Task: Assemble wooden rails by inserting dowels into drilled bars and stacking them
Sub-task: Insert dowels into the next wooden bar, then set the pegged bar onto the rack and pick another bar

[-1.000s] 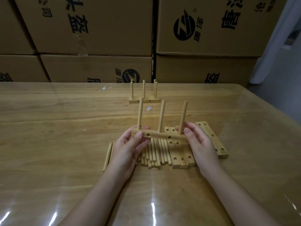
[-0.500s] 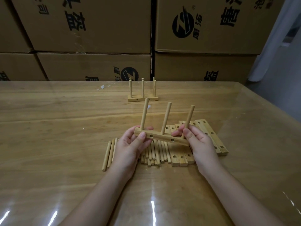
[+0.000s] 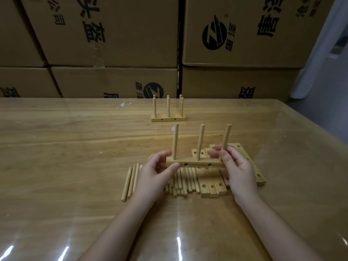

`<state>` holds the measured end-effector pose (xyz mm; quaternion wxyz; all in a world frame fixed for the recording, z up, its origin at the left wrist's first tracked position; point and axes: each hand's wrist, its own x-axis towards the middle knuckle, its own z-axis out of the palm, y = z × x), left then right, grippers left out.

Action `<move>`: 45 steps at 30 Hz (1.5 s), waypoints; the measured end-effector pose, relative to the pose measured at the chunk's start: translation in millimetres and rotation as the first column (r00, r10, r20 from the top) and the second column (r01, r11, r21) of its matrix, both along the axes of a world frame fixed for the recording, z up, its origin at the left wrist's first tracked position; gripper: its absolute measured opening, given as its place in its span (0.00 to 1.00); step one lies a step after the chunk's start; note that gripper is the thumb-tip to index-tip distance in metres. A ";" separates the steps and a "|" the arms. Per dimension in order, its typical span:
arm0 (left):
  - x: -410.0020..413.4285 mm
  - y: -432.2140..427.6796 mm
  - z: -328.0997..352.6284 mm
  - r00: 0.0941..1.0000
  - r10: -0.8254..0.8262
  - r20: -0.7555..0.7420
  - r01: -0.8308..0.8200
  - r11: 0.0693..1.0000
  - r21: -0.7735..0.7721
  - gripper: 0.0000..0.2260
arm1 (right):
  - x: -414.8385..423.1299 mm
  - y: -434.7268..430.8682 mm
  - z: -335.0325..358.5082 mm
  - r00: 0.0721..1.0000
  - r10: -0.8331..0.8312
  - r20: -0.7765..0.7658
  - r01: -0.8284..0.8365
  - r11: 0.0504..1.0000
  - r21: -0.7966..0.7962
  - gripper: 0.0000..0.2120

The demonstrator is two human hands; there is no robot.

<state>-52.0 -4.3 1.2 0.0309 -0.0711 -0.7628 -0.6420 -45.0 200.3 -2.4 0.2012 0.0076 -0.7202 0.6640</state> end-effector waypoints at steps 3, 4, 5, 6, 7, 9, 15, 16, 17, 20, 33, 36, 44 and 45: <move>-1.0 -6.8 4.4 0.999 -0.011 -0.032 0.005 0.986 -0.168 0.15 | -2.5 3.8 -1.3 1.000 -0.020 0.001 0.020 0.998 0.051 0.09; -2.4 -10.5 6.2 0.999 -0.021 -0.038 0.011 0.965 -0.261 0.14 | -2.9 3.7 -2.0 1.000 -0.023 -0.002 0.023 0.997 0.072 0.09; -4.5 -14.0 7.7 0.999 -0.031 -0.044 0.013 0.937 -0.348 0.14 | -2.8 3.6 -2.8 1.000 -0.023 -0.010 0.024 0.994 0.106 0.10; -6.6 -17.4 9.4 0.998 -0.032 -0.053 0.008 0.913 -0.408 0.13 | -2.5 3.1 -3.7 1.000 -0.021 -0.019 0.023 0.989 0.147 0.10; -9.0 -20.2 11.1 0.998 -0.028 -0.060 -0.002 0.899 -0.438 0.13 | -2.5 2.6 -5.0 1.000 -0.017 -0.025 0.022 0.982 0.186 0.10; -14.0 -24.2 13.9 0.997 -0.025 -0.069 -0.009 0.892 -0.452 0.13 | -2.7 2.1 -8.4 0.999 -0.013 -0.035 0.021 0.971 0.238 0.10; -45.9 -39.1 30.6 0.998 -0.049 -0.048 0.018 0.868 -0.496 0.14 | -5.4 1.0 -11.3 0.994 -0.084 -0.062 0.100 0.940 0.326 0.16; -56.6 -44.5 32.9 0.998 -0.041 -0.036 0.018 0.868 -0.496 0.14 | -4.8 -0.9 -10.6 0.993 -0.085 -0.079 0.108 0.924 0.366 0.19; -68.3 -50.1 33.9 0.999 -0.027 -0.021 0.014 0.871 -0.492 0.13 | -4.4 -2.3 -10.3 0.992 -0.075 -0.102 0.111 0.905 0.411 0.21; -104.6 -63.8 29.3 0.999 0.042 0.009 -0.032 0.874 -0.486 0.15 | -5.3 -4.4 -10.9 0.988 -0.029 -0.149 0.104 0.843 0.528 0.23; -189.7 -38.4 -12.8 0.991 0.126 -0.039 -0.125 0.809 -0.574 0.17 | -7.6 -3.3 -12.8 0.980 0.030 -0.195 0.113 0.727 0.677 0.12; -209.0 -38.1 -14.8 0.993 0.108 -0.036 -0.107 0.781 -0.615 0.17 | -9.9 -3.1 -12.6 0.983 0.038 -0.179 0.093 0.738 0.668 0.14; -255.9 -34.2 -12.2 0.981 0.189 0.036 -0.124 0.764 -0.633 0.16 | -12.6 -3.4 -14.6 0.983 0.024 -0.185 0.104 0.753 0.650 0.12; -260.0 -32.8 -12.5 0.978 0.208 0.031 -0.142 0.761 -0.634 0.15 | -12.9 -3.2 -14.7 0.982 0.024 -0.188 0.106 0.755 0.647 0.13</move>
